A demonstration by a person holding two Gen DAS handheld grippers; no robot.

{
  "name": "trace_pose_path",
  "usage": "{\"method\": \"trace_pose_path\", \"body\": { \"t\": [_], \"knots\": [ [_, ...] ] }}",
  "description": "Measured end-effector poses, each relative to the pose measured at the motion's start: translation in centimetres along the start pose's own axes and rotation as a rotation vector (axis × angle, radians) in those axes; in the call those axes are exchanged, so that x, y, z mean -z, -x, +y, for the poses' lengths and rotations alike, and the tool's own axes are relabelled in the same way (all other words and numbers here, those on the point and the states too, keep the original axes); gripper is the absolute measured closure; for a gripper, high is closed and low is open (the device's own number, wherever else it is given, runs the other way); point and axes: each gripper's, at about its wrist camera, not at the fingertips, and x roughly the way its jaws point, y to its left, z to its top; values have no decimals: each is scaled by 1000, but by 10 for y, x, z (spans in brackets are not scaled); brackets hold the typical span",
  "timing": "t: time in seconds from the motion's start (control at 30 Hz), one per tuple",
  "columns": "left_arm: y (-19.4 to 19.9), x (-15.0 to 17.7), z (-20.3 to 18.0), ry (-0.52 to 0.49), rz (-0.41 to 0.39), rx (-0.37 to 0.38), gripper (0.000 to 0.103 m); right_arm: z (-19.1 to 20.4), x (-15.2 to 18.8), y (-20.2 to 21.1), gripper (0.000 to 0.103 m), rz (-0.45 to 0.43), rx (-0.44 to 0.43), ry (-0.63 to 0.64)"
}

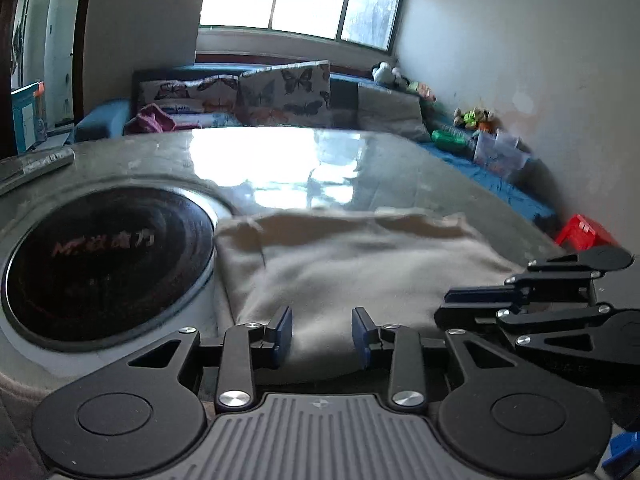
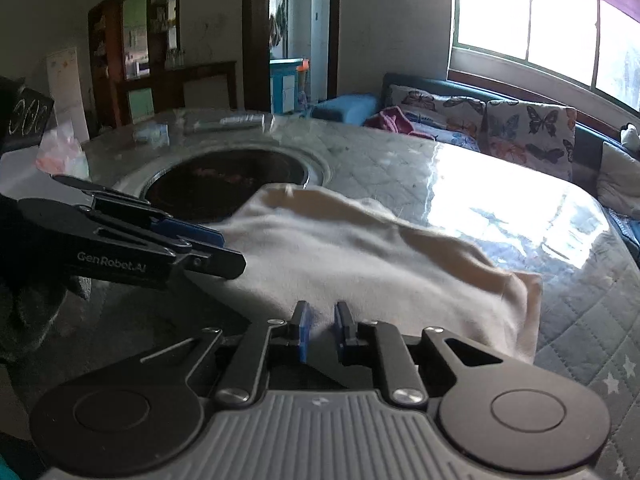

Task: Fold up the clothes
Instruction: 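Withdraw both open grippers and move them to the sweatshirt's side edge, then grasp the folded sweatshirt edge with the left gripper while the right gripper grasps it too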

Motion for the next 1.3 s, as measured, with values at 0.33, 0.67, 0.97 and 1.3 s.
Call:
{"method": "trace_pose_path", "body": {
  "t": [0.33,0.67,0.97,1.3],
  "knots": [
    [-11,1,13,32,24,-17,67,-40,5,3,87,25,70,-106],
    [-11,0,15,43,31,-11,67,-86,-11,-23,88,19,181,-166],
    [-7,3,14,70,47,27,67,-90,4,-21,89,37,211,-114],
    [-3,5,-4,56,66,72,59,-88,13,-1,87,36,235,-106]
  ]
}}
